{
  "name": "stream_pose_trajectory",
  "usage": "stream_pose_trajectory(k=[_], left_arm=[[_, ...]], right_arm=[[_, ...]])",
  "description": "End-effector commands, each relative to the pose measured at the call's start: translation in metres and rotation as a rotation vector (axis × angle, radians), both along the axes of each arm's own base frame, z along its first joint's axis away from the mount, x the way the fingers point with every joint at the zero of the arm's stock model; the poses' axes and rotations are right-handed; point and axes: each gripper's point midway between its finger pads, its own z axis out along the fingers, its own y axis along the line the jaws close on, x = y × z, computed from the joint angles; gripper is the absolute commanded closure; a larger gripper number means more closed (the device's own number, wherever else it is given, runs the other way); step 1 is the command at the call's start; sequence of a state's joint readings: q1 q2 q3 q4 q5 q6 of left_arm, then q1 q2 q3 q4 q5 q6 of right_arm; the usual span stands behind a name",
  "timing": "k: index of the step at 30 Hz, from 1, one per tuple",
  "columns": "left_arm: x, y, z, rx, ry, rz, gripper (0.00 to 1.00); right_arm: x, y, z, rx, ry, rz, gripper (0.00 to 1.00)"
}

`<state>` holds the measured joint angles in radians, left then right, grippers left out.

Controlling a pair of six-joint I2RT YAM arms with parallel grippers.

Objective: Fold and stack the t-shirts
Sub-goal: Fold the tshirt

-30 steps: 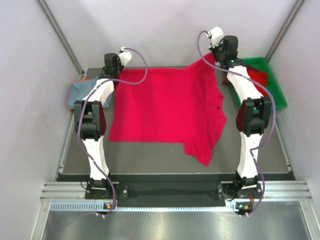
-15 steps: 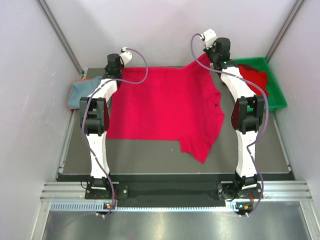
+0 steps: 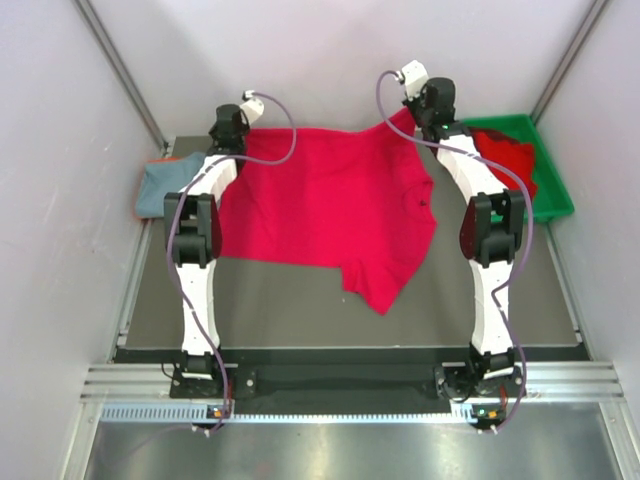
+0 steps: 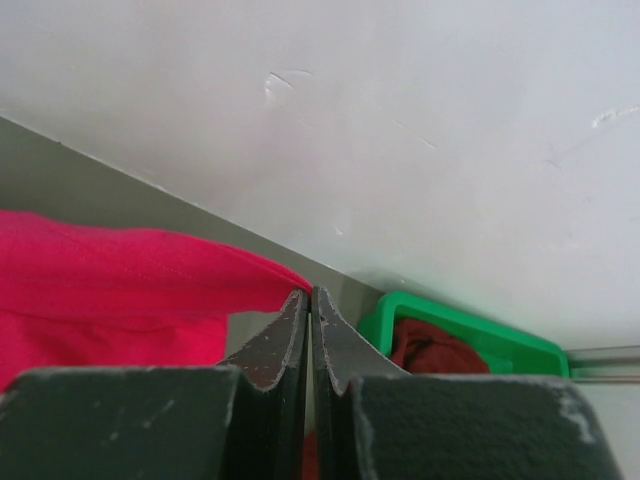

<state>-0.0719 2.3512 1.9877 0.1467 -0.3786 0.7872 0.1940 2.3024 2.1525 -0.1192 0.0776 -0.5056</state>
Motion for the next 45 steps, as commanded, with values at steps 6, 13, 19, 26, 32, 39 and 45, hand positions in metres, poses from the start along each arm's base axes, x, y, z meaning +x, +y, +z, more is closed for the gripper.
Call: stream_pose_trajectory(k=[6, 13, 19, 26, 32, 39, 45], left_arm=[[-0.038, 0.012, -0.013, -0.028, 0.065, 0.041, 1.00], [-0.048, 0.032, 0.009, -0.068, -0.021, 0.088, 1.00], [-0.053, 0.031, 0.015, -0.079, -0.020, 0.075, 1.00], [-0.071, 0.027, -0.001, -0.084, 0.072, 0.057, 1.00], [-0.090, 0.024, -0.021, -0.105, 0.146, 0.048, 1.00], [-0.108, 0.021, -0.043, -0.145, 0.216, 0.054, 1.00], [-0.117, 0.021, -0.055, -0.146, 0.268, 0.054, 1.00]], right_arm=[[-0.026, 0.008, 0.026, 0.009, -0.007, 0.031, 1.00], [-0.050, 0.013, 0.027, 0.015, 0.030, 0.052, 1.00], [-0.071, 0.016, 0.030, 0.020, 0.060, 0.069, 1.00], [-0.104, 0.019, 0.024, 0.028, 0.115, 0.097, 1.00], [-0.125, 0.017, -0.014, 0.020, 0.209, 0.100, 1.00], [-0.140, 0.017, -0.032, 0.015, 0.263, 0.102, 1.00], [-0.154, 0.014, -0.038, 0.003, 0.283, 0.106, 1.00]])
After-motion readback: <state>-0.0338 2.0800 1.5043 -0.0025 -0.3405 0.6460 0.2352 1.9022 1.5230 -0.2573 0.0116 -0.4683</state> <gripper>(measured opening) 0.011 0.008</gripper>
